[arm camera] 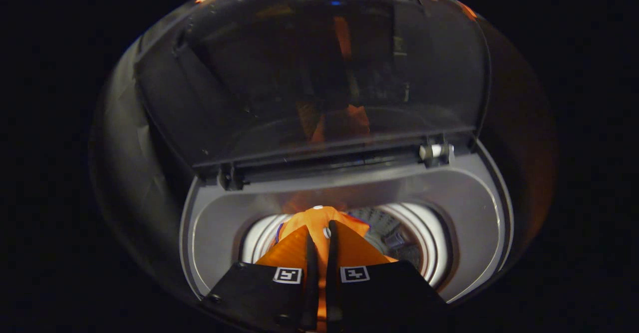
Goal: Put the clothes into the washing machine and then close the washing machine lid.
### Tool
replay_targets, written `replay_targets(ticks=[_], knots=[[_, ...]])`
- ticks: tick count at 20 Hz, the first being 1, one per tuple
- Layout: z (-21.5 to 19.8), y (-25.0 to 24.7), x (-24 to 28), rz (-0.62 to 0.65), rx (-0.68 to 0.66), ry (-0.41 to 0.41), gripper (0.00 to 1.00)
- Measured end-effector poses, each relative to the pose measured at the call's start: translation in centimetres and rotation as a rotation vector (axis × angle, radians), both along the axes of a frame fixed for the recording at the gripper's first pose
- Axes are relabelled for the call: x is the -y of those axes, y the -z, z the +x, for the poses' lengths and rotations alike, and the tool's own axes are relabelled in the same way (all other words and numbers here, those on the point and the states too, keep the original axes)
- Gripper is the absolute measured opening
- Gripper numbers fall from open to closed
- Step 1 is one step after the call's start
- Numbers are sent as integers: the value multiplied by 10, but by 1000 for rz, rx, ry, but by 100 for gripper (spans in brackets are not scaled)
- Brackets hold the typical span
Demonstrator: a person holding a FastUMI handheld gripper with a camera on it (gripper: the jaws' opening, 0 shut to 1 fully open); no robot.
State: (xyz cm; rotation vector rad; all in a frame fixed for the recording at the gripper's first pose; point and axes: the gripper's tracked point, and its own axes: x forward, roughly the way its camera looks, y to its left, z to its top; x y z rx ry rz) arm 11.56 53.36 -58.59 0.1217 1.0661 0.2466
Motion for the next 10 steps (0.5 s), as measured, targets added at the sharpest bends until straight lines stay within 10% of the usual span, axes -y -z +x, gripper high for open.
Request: replay_targets(ticks=[6,10], knots=[[-7,10,6,-4,-45,53,19],[-15,13,12,-21,-85,44,65]])
